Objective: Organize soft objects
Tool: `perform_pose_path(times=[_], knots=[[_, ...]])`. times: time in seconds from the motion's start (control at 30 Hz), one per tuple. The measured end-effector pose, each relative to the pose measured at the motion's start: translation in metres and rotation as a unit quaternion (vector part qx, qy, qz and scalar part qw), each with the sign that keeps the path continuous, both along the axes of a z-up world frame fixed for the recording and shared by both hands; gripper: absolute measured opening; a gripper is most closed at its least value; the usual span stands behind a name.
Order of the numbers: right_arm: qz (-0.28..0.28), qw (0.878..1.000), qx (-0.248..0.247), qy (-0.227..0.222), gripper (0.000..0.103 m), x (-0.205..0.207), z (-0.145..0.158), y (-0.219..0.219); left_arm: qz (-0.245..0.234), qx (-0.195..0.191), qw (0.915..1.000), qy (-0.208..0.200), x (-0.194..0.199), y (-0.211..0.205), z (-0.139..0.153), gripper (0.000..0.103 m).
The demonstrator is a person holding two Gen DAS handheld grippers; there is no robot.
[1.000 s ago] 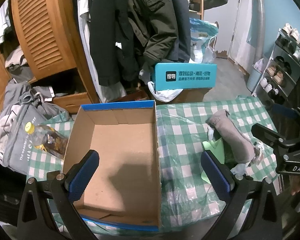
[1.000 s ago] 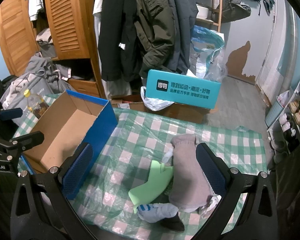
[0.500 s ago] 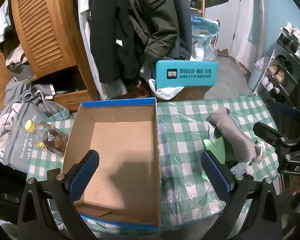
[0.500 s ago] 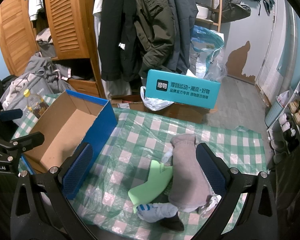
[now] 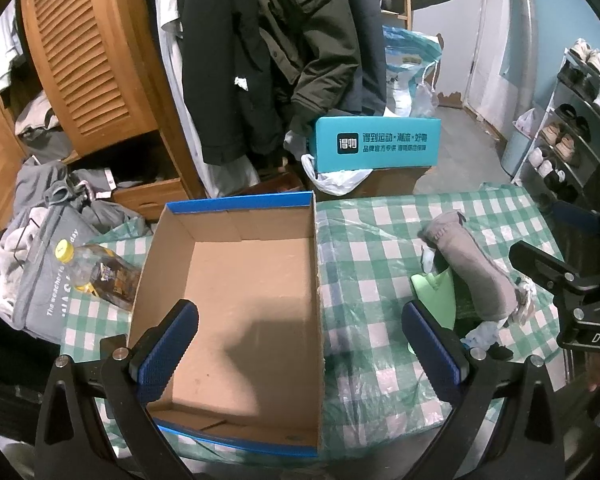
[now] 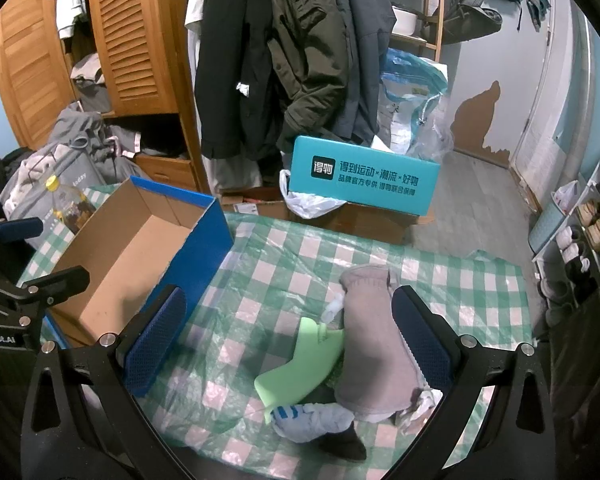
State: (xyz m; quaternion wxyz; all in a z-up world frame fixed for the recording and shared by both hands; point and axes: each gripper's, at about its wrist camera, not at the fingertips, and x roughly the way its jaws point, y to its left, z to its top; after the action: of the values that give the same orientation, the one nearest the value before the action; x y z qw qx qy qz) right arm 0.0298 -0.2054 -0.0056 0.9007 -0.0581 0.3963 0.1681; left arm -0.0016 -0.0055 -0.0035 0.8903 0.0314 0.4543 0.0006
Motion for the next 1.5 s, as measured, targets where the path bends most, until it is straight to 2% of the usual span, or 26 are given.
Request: perform_pose_path(times=[0.17,0.3,1.2,1.5], knots=[[0.0,1.0,0.0,0.0,0.101,0.0,-0.001,0.0,0.003,0.0,1.0,0.004,0.0,0.0,0.0,0.103],[0.0,1.0,-0.001,0.0,0.101,0.001,-0.001,0.0,0.01,0.016,0.9997,0.013,0.003,-0.001,-0.001,0.103],[-0.009,1.0,-0.009,0.009,0.101,-0.001,-0.01,-0.015,-0.001,-0.029,0.9996,0.0,0.006,0.004,-0.002,0.103],[-0.013,1.0,-0.016,0.019,0.101,0.003,-0.014,-0.021,-0.008,-0.019,0.9998,-0.001,0.008,-0.007,-0.008,0.103]])
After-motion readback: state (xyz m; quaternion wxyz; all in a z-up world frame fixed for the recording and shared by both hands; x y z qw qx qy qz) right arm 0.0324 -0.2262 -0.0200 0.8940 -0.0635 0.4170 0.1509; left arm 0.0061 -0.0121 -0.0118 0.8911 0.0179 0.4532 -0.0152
